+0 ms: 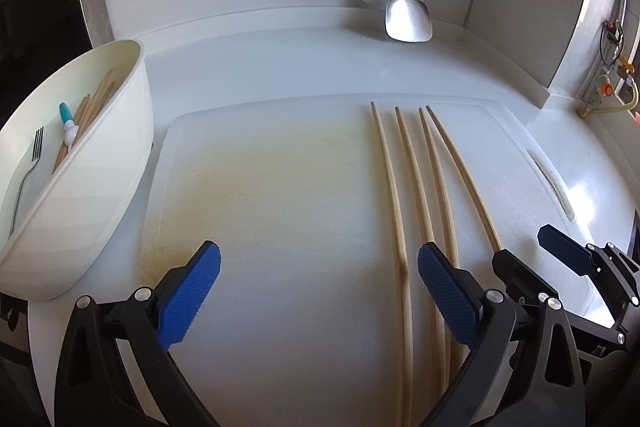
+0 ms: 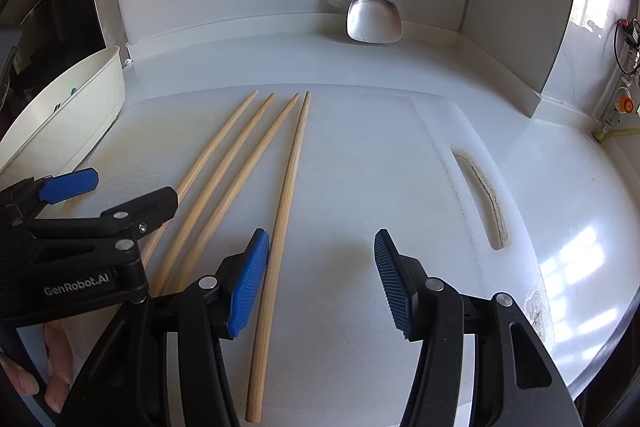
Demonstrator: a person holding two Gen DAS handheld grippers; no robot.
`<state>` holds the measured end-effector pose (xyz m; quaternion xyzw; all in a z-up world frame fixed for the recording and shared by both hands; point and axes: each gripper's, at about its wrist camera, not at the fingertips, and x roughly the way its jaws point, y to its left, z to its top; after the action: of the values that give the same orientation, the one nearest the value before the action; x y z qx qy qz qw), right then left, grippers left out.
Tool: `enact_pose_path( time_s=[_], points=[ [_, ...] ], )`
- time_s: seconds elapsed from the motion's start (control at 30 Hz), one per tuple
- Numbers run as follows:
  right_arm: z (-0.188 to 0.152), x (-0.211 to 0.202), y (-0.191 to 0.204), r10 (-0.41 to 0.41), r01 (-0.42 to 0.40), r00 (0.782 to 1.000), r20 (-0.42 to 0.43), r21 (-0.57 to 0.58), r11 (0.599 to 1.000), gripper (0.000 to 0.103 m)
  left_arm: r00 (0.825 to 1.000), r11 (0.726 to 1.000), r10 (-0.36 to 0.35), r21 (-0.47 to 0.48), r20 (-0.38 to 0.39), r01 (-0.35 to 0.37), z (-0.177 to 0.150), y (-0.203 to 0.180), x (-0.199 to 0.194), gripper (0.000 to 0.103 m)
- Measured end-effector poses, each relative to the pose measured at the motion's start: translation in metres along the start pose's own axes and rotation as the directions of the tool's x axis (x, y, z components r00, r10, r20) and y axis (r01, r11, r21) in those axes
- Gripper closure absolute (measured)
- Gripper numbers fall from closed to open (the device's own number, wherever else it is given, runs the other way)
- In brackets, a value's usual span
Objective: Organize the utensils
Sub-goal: 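Close the left gripper on a wooden chopstick while the right gripper grasps another chopstick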
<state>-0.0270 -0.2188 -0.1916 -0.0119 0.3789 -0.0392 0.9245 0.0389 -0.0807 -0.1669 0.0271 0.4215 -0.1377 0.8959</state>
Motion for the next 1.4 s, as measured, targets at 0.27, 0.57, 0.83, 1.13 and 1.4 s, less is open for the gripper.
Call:
enact_pose_path(
  time_s=[0.27,0.57,0.83,1.13,1.4],
  points=[
    [0.003,0.003,0.002,0.006,-0.006,1.000,0.003,-0.004,1.000,0.050,0.998,0.998,0.057,0.028,0.017,-0.057,-0.002,-0.001,0.008,0.009],
    [0.010,0.010,0.012,0.061,-0.062,0.998,-0.003,-0.036,0.997,0.063,1.000,0.998,0.020,0.061,0.022,-0.021,0.005,-0.008,0.002,0.060],
    [0.007,0.010,0.021,0.062,-0.061,0.998,0.015,-0.055,0.997,0.080,1.000,0.998,0.015,0.064,0.026,-0.017,0.003,-0.011,0.000,0.071],
    [0.005,0.006,0.019,0.079,-0.078,0.997,0.014,-0.028,0.997,0.097,0.999,0.999,-0.028,-0.016,0.021,0.029,-0.002,-0.007,-0.003,0.096],
    [0.005,-0.005,0.007,0.099,-0.099,0.995,0.022,0.021,0.995,0.097,0.998,0.997,-0.057,-0.045,0.019,0.058,-0.008,-0.005,-0.012,0.096]
  ],
)
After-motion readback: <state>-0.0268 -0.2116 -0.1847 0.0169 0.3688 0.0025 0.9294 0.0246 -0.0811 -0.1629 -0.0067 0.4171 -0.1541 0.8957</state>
